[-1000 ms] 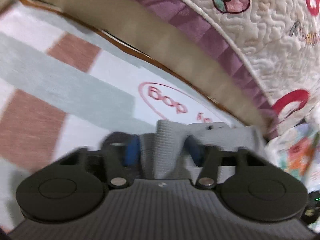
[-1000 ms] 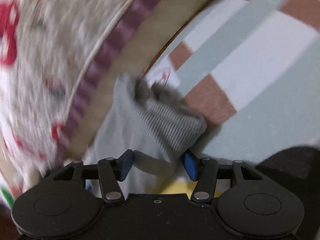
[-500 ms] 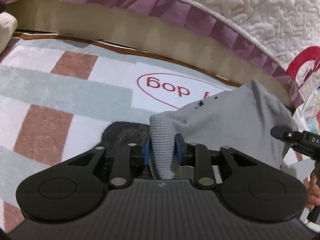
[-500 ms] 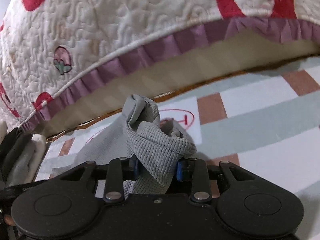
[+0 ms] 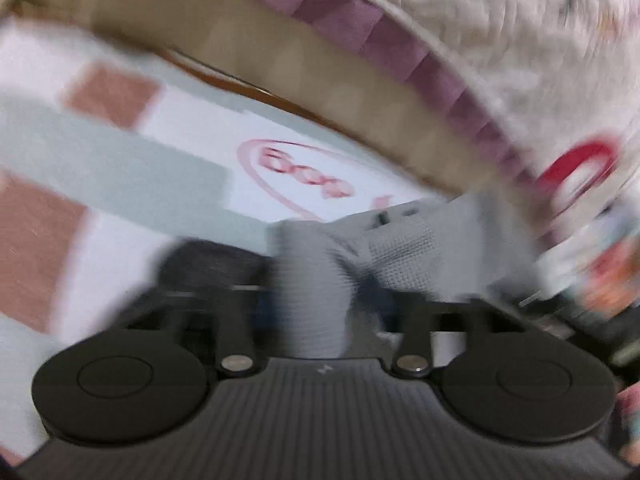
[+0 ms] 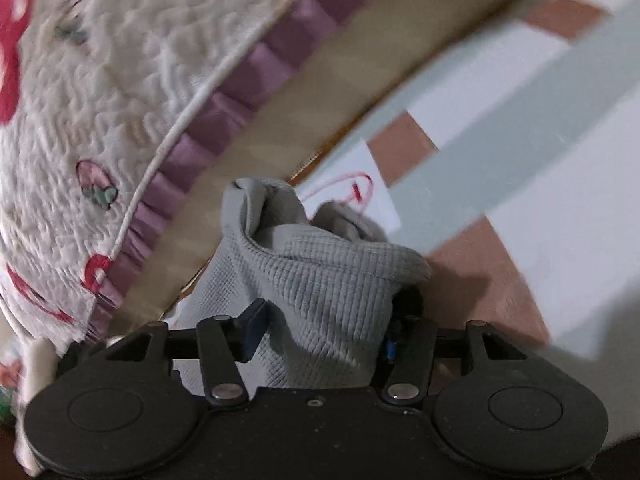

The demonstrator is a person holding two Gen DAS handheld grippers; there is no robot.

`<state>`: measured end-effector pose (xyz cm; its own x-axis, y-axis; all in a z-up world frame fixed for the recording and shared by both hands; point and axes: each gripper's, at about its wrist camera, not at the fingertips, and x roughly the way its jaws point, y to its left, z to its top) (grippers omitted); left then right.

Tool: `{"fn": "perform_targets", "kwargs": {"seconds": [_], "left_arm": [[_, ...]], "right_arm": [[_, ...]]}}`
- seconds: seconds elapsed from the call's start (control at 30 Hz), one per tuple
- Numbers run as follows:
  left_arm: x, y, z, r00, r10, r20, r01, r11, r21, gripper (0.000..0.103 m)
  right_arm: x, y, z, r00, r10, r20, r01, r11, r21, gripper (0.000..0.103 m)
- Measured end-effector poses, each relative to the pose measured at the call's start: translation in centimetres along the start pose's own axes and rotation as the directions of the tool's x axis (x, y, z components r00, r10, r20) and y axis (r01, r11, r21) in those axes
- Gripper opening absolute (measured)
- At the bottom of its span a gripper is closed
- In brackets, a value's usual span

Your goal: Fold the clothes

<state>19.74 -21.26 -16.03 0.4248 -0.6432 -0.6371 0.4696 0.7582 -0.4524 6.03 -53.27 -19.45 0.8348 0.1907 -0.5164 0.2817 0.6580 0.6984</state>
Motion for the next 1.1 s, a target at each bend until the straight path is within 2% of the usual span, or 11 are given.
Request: {"fn": "perform_targets", "kwargs": {"seconds": [0.07, 0.13, 0.2, 0.3, 0.37, 0.6, 0.73, 0.83, 0.9, 1.0, 1.1], "left_arm": [[-0.6, -1.4, -0.1, 0.999, 0.041, 0.023, -0.042, 0.997, 0.065, 0.019], [-1.2, -2.7, -0.2, 0.996, 0.077, 0.047, -0.082, 0.989, 0.123, 0.017], [-1.2, -2.7, 0.0, 0.997, 0.066, 0.047, -0.07, 0.992, 0.103, 0.016], [-1.9, -1.9, 0.3, 0.995, -0.005, 0.103, 0.0, 0.999, 0.045, 0.015], [-2.8, -2.1, 0.4, 0.989, -0.044, 0.143, 0.037, 0.998, 0.049, 0.015], [-5.9, -4.5, 1.9, 0.973, -0.033, 0.227, 0.005, 0.992, 0.123, 0.014], [-10.2, -4.9, 2.5, 0.957, -0.018, 0.29, -0.018, 0.992, 0.123, 0.014], [-14.0, -5.4, 2.2, 0.937, 0.027, 0.349, -0.081, 0.987, 0.142, 0.014], [-16.8, -5.2, 1.7, 0.916, 0.051, 0.398, -0.106, 0.988, 0.116, 0.014], [-21.1, -4.6, -0.1, 0.873, 0.078, 0.481, -0.115, 0.992, 0.048, 0.014], [-25.0, -4.4, -2.0, 0.848, 0.142, 0.511, -0.177, 0.984, 0.021, 0.014]], "right_arm": [[-0.2, 1.3, 0.5, 1.0, -0.004, 0.008, 0.005, 0.998, -0.07, 0.04], [-0.6, 2.6, 0.8, 1.0, -0.014, 0.011, 0.015, 0.99, -0.14, 0.039], [-0.8, 3.4, 0.9, 0.999, -0.035, 0.009, 0.036, 0.979, -0.199, 0.038], [-0.9, 4.0, 1.0, 0.999, -0.053, -0.002, 0.051, 0.969, -0.241, 0.037], [-1.5, 4.5, 1.4, 0.999, -0.043, 0.007, 0.044, 0.966, -0.254, 0.036], [-3.4, 9.5, 3.2, 0.997, 0.02, 0.071, 0.008, 0.927, -0.374, 0.035], [-4.7, 12.5, 4.1, 0.994, 0.082, 0.076, -0.044, 0.908, -0.417, 0.035], [-5.7, 15.2, 3.7, 0.987, 0.149, 0.058, -0.109, 0.891, -0.44, 0.035], [-6.2, 17.0, 3.1, 0.981, 0.192, 0.037, -0.155, 0.879, -0.451, 0.035], [-7.4, 19.6, 1.5, 0.959, 0.283, 0.004, -0.246, 0.84, -0.484, 0.035], [-8.3, 22.6, 0.1, 0.943, 0.327, -0.058, -0.31, 0.803, -0.509, 0.035]]}}
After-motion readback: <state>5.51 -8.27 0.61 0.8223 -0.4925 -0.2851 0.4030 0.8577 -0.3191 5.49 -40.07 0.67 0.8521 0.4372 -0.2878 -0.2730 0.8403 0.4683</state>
